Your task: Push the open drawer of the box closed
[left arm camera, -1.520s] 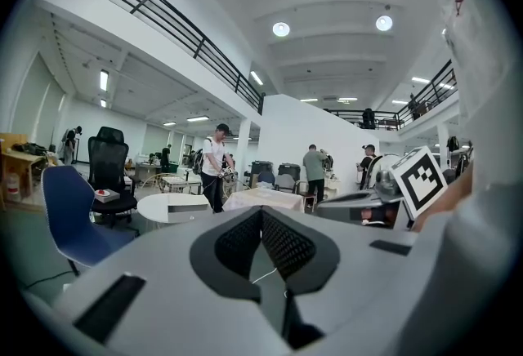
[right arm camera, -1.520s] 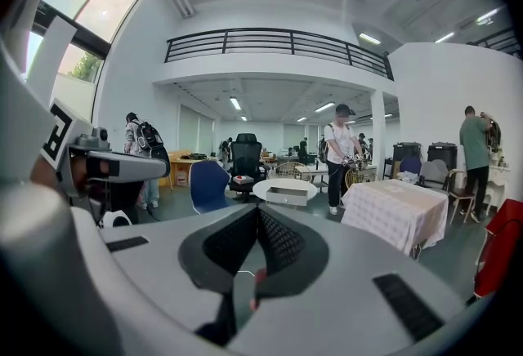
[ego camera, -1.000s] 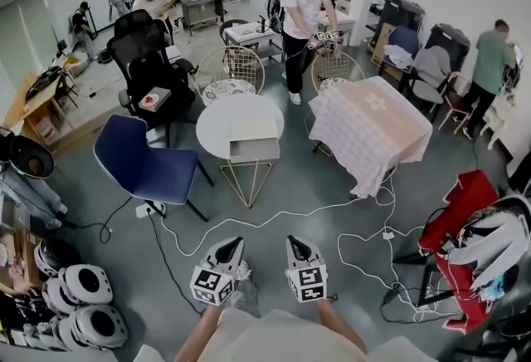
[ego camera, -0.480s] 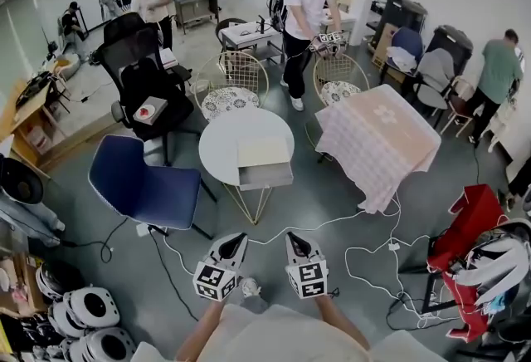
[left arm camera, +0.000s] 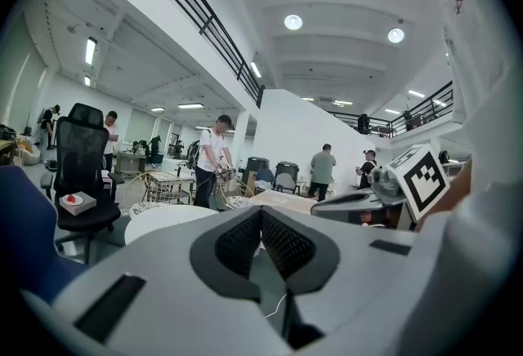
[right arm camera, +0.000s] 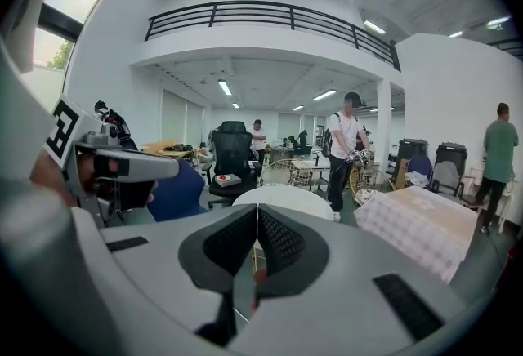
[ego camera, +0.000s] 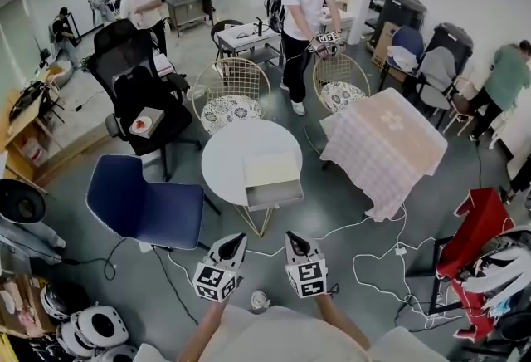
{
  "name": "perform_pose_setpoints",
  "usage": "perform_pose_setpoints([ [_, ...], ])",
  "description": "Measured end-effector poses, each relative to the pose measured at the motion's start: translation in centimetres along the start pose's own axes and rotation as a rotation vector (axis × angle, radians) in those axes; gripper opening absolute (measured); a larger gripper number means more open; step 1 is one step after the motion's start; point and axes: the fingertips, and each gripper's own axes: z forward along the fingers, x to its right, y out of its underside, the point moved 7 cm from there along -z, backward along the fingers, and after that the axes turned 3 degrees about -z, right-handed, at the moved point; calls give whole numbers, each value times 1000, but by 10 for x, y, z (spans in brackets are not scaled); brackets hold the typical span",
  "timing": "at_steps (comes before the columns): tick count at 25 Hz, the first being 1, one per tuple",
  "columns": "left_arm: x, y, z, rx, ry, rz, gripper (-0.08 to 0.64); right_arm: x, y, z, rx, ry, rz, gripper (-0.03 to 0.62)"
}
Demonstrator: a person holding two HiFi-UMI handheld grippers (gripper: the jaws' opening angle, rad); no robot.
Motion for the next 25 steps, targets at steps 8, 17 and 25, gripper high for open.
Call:
perform_pose_setpoints([
  [8, -4, 9, 18, -49, 11, 14, 14, 10, 9, 3, -33, 35, 30, 17],
  [17, -7, 5, 52, -54, -5, 15, 14, 37, 1, 33, -6, 2, 31, 17],
  [25, -23, -14, 105, -37, -69, 26, 14, 81, -19, 80, 29, -71, 12, 17],
])
